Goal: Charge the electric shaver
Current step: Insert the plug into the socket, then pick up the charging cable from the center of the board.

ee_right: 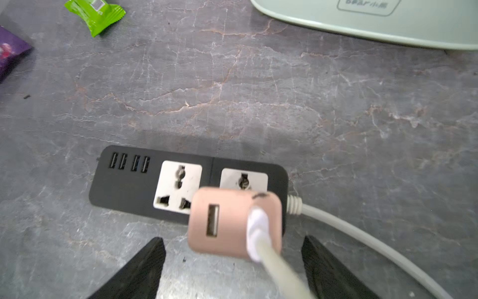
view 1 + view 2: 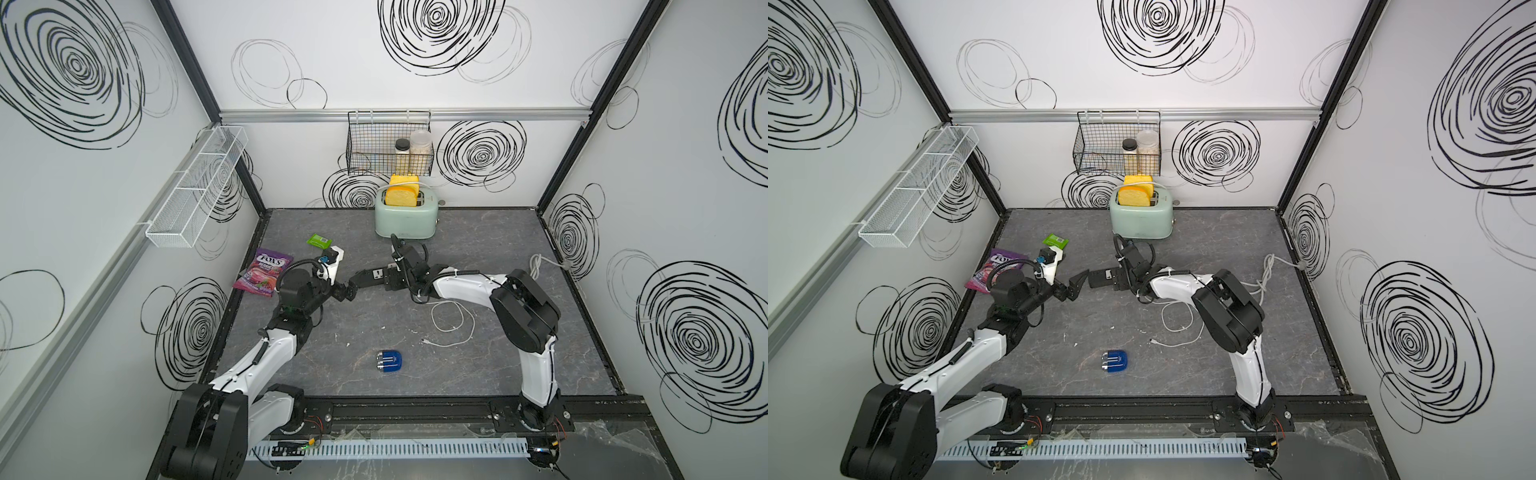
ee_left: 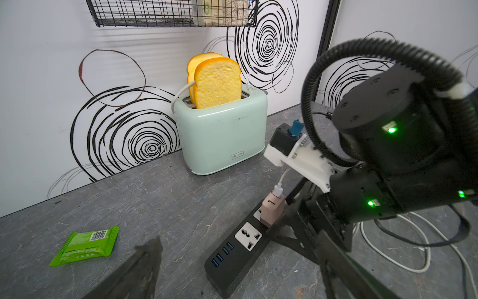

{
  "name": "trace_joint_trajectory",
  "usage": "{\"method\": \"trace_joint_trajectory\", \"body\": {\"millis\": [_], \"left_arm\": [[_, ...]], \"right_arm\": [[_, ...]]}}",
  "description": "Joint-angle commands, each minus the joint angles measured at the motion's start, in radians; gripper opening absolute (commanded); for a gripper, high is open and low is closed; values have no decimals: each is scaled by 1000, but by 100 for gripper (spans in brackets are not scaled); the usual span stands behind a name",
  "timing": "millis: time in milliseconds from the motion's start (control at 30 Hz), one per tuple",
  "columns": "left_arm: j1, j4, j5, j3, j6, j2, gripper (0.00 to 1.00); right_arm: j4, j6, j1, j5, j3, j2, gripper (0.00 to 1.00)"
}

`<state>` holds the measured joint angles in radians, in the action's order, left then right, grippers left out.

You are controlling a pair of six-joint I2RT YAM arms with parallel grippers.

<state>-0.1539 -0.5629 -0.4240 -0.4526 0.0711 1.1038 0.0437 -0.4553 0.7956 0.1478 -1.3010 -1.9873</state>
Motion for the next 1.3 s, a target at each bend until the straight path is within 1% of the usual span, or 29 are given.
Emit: {"method": "trace_joint_trajectory", "body": {"millis": [0, 233, 433, 500, 600, 633, 700, 767, 833, 900, 1067, 1167, 1267], "left_arm": [[7, -32, -10, -27, 4, -21, 97], [7, -32, -7, -31, 1, -19, 97], [7, -33, -9, -34, 6, -19, 97], [7, -32, -7, -35, 7, -19, 97], [7, -32, -7, -36, 8, -21, 97], [7, -4, -7, -37, 9, -21, 97], [8, 3, -10, -37, 14, -24, 97], [8, 21, -22, -41, 31, -28, 97], [8, 41, -38, -44, 50, -34, 97], [8, 55, -51, -46, 65, -40, 97], [7, 69, -128, -53, 85, -53, 97], [-2, 67, -220, -59, 80, -71, 97], [-38, 123, -284, -67, 135, -89, 97]], "right_arm": [[-52, -4, 18, -57, 49, 65, 87], [-116, 63, 66, -163, 81, 96, 89], [-52, 137, 58, -314, 46, 80, 84], [-53, 176, 44, -420, 56, 89, 82], [-114, 257, 14, -648, 108, 130, 82], [-129, 292, 6, -715, 123, 147, 82], [-112, 348, -3, -780, 132, 181, 82], [-53, 448, -6, -817, 132, 228, 82], [37, 561, -4, -797, 140, 282, 82], [143, 688, -3, -721, 155, 341, 82], [415, 959, -7, -408, 228, 448, 82], [545, 1021, -7, -271, 269, 466, 82], [590, 1021, -13, -214, 335, 467, 79]]}}
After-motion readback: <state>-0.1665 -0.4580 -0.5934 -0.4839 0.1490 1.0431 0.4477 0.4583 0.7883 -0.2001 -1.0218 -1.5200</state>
